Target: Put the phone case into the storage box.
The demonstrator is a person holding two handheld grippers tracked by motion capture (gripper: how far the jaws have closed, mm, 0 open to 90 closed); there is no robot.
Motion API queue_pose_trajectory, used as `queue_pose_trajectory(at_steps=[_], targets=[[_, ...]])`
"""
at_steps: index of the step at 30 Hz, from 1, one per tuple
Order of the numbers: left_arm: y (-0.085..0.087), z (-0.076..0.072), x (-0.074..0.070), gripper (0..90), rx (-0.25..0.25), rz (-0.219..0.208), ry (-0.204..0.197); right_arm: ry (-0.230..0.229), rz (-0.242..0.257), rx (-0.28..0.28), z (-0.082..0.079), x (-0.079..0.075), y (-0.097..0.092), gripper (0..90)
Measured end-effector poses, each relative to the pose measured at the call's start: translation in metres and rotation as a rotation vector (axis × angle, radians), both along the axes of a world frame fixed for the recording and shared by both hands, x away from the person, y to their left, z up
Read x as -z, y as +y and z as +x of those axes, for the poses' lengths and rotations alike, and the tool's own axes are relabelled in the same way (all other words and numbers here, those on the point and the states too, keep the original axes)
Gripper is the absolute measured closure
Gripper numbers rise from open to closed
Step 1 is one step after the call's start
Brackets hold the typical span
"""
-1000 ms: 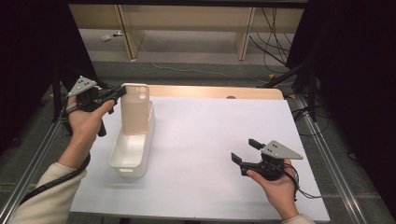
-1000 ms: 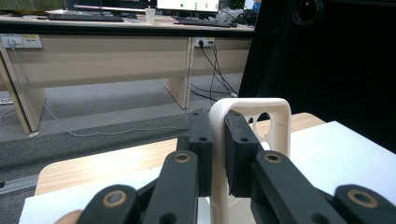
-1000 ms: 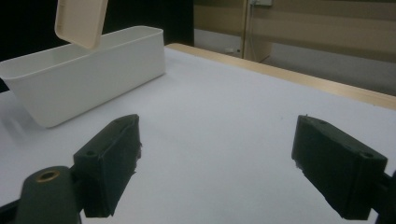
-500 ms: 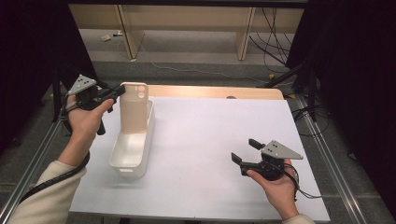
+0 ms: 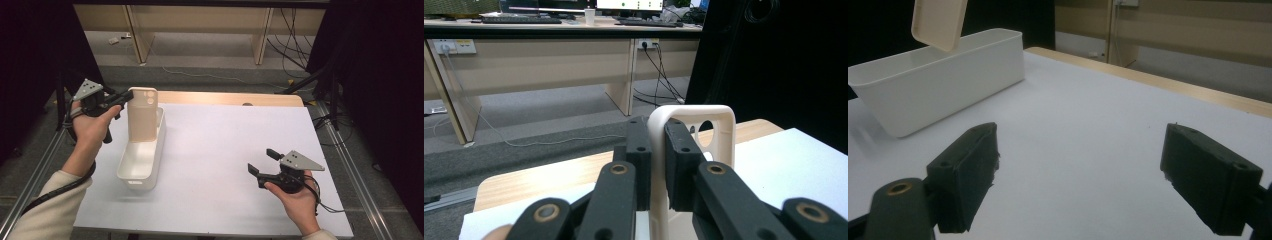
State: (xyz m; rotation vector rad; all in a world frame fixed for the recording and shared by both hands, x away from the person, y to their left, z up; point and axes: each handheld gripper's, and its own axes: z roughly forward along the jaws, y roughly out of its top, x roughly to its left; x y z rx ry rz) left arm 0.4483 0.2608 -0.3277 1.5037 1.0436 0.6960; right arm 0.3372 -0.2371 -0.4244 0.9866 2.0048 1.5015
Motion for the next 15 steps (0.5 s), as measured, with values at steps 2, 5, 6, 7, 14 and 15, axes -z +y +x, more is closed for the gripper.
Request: queue_pose_trajectory(at_steps=[2, 5, 6, 7, 14, 15], targets=[[0.0003, 0.0008, 0.0001, 82.3, 0.005, 0.004, -0.001, 0.0, -0.001, 0.0, 0.0001, 0.0, -0.0001, 16.8], [0.0011, 0.0018, 0.0004, 82.3, 0.002, 0.007, -0.001, 0.002, -0.001, 0.0, 0.0, 0.0001, 0.0001, 16.8], [0.0012, 0.002, 0.0006, 82.3, 0.001, 0.005, -0.001, 0.003, 0.0, 0.0, -0.0001, 0.0001, 0.0002, 16.8], [0.0013, 0.0023, 0.0009, 82.3, -0.001, 0.005, 0.0, 0.003, 0.0, 0.0, -0.0001, 0.0001, 0.0002, 16.8], [0.0021, 0.0045, 0.0011, 82.3, -0.003, 0.006, -0.003, -0.001, 0.0, 0.001, 0.0, 0.0, -0.0001, 16.8], [0.0021, 0.0048, 0.0012, 82.3, -0.001, 0.006, -0.003, -0.001, 0.0, 0.0, 0.0, 0.0001, -0.0001, 16.8]])
